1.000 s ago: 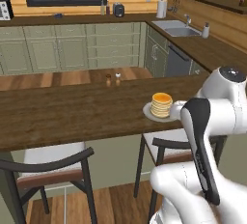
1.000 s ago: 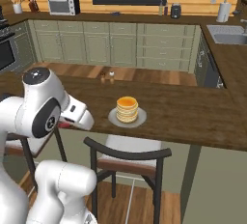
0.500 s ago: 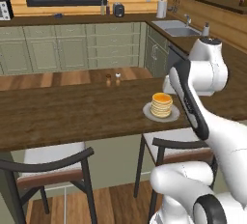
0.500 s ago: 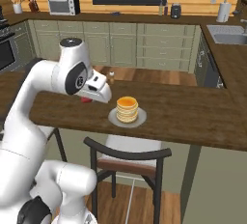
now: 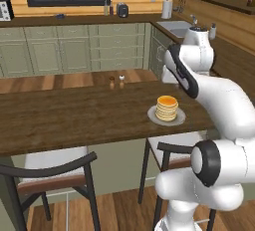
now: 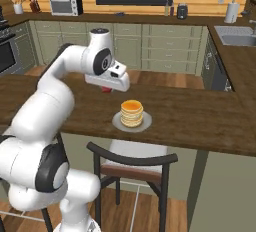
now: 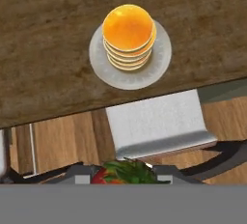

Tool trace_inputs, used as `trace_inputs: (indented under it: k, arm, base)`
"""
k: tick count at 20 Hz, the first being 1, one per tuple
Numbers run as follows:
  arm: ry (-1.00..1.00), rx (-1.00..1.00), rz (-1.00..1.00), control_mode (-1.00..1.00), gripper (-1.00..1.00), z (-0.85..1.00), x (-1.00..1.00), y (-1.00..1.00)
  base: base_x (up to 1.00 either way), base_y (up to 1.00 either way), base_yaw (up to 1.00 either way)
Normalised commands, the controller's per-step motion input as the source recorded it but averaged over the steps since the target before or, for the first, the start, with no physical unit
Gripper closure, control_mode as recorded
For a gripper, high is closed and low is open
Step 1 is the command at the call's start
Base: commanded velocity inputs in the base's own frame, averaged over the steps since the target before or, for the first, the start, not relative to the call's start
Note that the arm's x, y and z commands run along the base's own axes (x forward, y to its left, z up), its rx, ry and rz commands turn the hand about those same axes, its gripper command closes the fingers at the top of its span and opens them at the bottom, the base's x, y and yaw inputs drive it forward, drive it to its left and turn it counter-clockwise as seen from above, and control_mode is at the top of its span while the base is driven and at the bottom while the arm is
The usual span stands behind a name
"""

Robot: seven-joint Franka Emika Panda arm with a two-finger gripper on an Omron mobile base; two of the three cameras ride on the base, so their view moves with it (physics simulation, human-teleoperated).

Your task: Take the strawberry from the fridge and place it on top of the pancake, located on the dining counter.

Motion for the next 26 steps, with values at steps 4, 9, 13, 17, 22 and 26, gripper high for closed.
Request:
trace_inputs:
  k: [4,9,13,17,22,26]
  arm:
    - [0.01,0.0,0.01,-1.0,1.0,-0.65,1.0,-0.37]
    - [0.0,0.01,0.0,-1.0,1.0,-0.91,1.0,-0.43]
    - [0.03,0.0,0.0,-1.0,1.0,-0.44,1.0,-0.04]
    - [0.08,0.0,0.0,-1.0,1.0,-0.27,1.0,-0.01]
    - [0.13,0.0,0.02,-1.0,1.0,-0.32,0.79,-0.07]
    - [0.12,0.0,0.0,-1.0,1.0,-0.61,-0.31,0.0]
  base:
    - [0.0,0.0,0.0]
    - [0.0,0.0,0.0]
    - [0.0,0.0,0.0]
    - [0.0,0.0,0.0]
    - [0.0,0.0,0.0]
    - [0.0,0.0,0.0]
